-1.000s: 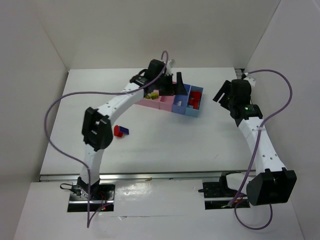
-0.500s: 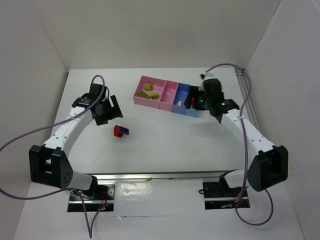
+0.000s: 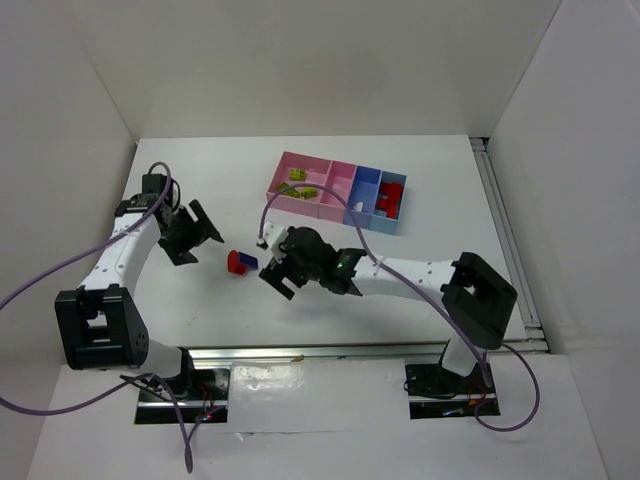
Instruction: Sort the legos into containers by color
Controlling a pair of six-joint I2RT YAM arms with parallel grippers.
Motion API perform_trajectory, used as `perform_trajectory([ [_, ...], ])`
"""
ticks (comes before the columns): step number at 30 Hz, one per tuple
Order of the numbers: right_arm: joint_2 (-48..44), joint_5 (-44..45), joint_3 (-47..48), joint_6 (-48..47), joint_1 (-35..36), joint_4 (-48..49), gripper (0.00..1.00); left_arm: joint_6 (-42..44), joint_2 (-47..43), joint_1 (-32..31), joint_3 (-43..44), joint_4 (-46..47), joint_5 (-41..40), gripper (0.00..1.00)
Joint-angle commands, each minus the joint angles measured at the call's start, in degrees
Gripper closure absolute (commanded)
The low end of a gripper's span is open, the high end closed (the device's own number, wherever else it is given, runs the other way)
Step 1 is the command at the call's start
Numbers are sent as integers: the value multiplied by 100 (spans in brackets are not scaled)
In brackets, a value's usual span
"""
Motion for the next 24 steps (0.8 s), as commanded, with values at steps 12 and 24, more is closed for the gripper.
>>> perform_trajectory([
  [12,1839,-1828,1237,-1109,-789,1695,7,266,-83,235,-222,109,568,10],
  [24,2755,-3076,2178,-2358,-948,805,0,434,-83,393,-275,214,682,10],
])
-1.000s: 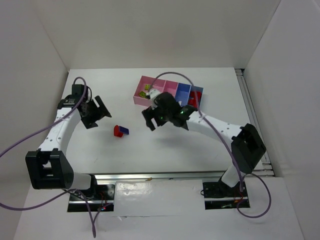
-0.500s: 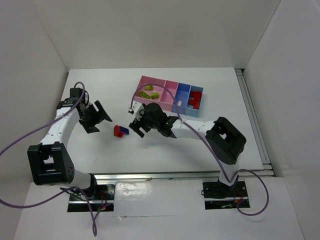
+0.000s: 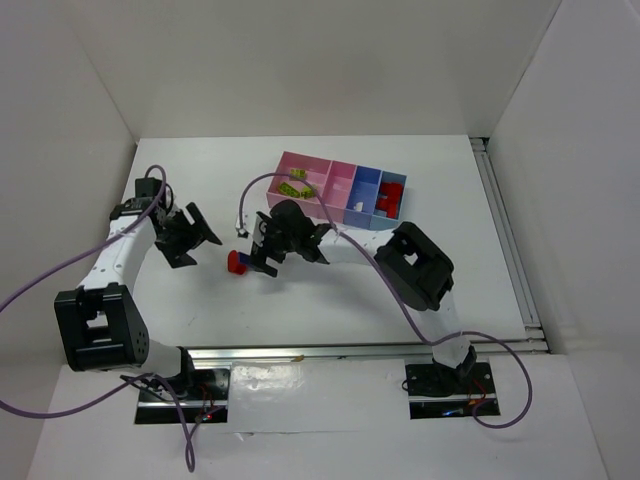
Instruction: Sort the legos into containers by color
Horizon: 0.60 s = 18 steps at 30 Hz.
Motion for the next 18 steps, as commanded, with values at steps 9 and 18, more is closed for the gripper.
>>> perform_trajectory([
  [9,535,-677,817,-305,-41,-288,4,244,22,175,-41,118,217,10],
  [18,833,-695,825,-191,21,72,13,244,22,228,-93,171,270,10],
])
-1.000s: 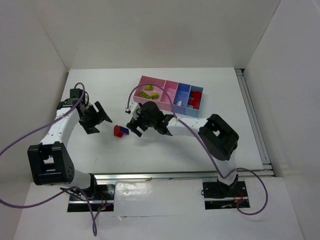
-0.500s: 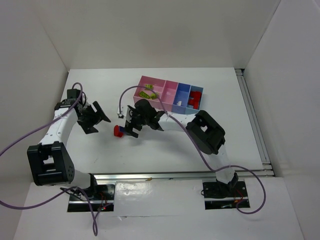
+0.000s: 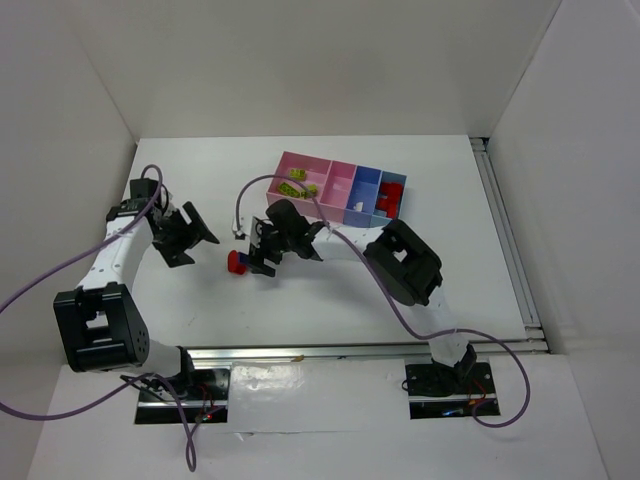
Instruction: Sort the legos into containers by color
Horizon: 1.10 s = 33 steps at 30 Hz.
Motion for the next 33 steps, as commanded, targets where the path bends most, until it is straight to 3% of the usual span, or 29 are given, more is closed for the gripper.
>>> perform_trajectory([
  [1,243,-94,316,132,60,369,14,146,20,40,-61,66,123,10],
  [7,498,-164,387,370,60,624,18,146,20,93,-61,66,123,10],
  [14,498,-164,335,484,113,739,40,198,20,93,-61,66,176,10],
  [18,393,-217,334,537,113,686,47,199,72,93,-61,119,176,10],
  [21,279,-269,334,686,113,555,67,199,73,93,-61,119,229,11],
  [23,121,-323,334,756,113,432,73,260,73,93,-8,119,282,11],
  [30,-1021,-33,-403,898,60,563,75,427,91,93,449,4,738,11],
  [33,-1739,248,-904,898,60,493,76,427,-41,93,388,276,1396,11],
])
